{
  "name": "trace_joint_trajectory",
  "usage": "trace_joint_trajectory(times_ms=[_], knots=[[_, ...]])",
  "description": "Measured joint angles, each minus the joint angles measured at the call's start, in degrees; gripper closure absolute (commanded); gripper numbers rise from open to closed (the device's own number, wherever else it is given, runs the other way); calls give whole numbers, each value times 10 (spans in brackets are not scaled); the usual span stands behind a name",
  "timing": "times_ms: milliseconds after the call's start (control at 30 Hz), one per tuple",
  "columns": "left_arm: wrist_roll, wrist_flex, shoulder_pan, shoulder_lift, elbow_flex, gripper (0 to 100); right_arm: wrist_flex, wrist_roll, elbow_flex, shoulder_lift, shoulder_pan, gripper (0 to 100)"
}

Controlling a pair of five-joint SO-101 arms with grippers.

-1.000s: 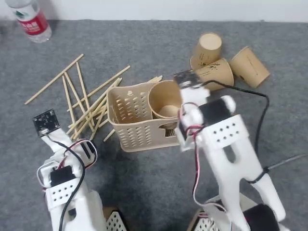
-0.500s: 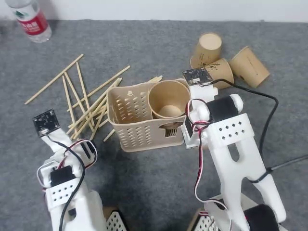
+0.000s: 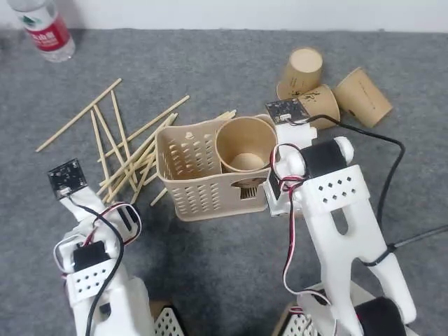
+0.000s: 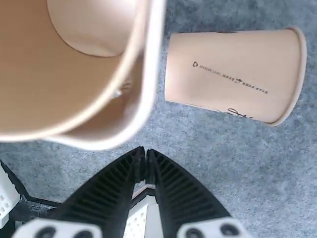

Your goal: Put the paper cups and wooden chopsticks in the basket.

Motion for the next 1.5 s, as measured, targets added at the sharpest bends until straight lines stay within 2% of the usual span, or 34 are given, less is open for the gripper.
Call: trace_joint_trajectory(times_ms=[267,600,833,1133,1367,1500], knots=[[0,0,0,0,0,773,0,0,0,0,3,991],[0,0,0,0,0,831,0,6,-28,0,84,991],[0,0,0,0,0,830,0,128,-65,0,128,991],[0,0,0,0,0,830,-2,327,-106,2,244,989],[0,0,0,0,0,830,-66,338,-12,2,283,969],[0,0,0,0,0,830,-110,316,34,2,282,822]])
